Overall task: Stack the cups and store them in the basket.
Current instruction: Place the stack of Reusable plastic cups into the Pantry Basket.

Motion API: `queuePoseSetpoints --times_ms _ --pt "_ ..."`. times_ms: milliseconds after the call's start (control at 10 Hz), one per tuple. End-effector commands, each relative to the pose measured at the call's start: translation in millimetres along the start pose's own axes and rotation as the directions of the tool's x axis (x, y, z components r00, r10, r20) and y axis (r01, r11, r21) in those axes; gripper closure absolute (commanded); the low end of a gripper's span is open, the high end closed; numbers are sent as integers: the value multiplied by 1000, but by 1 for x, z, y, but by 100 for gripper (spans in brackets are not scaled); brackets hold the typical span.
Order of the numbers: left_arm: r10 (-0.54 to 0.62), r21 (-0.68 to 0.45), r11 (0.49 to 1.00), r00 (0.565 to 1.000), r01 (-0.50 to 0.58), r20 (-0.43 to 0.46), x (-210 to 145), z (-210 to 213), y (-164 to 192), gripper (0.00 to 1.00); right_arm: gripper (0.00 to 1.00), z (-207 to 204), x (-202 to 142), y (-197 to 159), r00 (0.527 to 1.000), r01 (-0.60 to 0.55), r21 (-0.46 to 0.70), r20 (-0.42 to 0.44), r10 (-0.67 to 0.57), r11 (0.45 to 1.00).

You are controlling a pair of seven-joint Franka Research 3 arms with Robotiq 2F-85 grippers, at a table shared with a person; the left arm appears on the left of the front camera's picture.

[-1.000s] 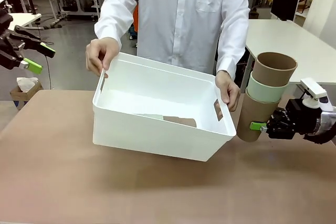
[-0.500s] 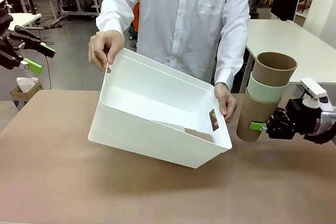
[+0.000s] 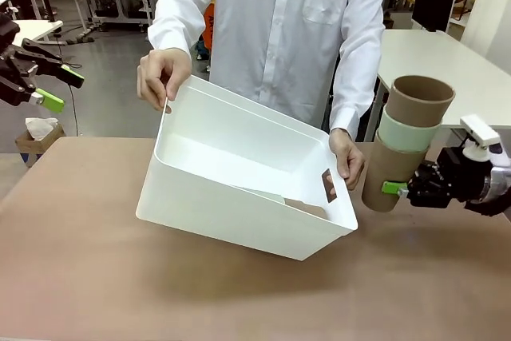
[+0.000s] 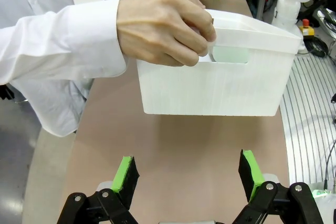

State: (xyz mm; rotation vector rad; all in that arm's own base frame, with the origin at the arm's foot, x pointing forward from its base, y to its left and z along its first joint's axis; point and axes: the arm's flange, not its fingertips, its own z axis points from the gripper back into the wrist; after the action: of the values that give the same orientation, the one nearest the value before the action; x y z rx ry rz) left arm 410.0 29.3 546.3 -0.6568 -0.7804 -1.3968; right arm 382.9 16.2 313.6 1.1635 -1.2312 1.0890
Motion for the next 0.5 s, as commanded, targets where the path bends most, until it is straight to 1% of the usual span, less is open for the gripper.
queuePoseSetpoints --times_ms 0,200,300,400 --pt "12 1 1000 1000 -12 -4 2 2 1 0 15 0 62 31 999 33 -74 -27 -35 997" --pt "12 1 1000 1000 -12 -4 2 2 1 0 15 -3 106 45 996 41 -134 -76 -51 990" --pt "12 1 1000 1000 -12 -4 2 2 1 0 15 -11 127 54 992 34 -175 -116 -55 984" --pt "12 1 1000 1000 -12 -4 2 2 1 0 15 -26 150 62 983 23 -209 -175 -60 978"
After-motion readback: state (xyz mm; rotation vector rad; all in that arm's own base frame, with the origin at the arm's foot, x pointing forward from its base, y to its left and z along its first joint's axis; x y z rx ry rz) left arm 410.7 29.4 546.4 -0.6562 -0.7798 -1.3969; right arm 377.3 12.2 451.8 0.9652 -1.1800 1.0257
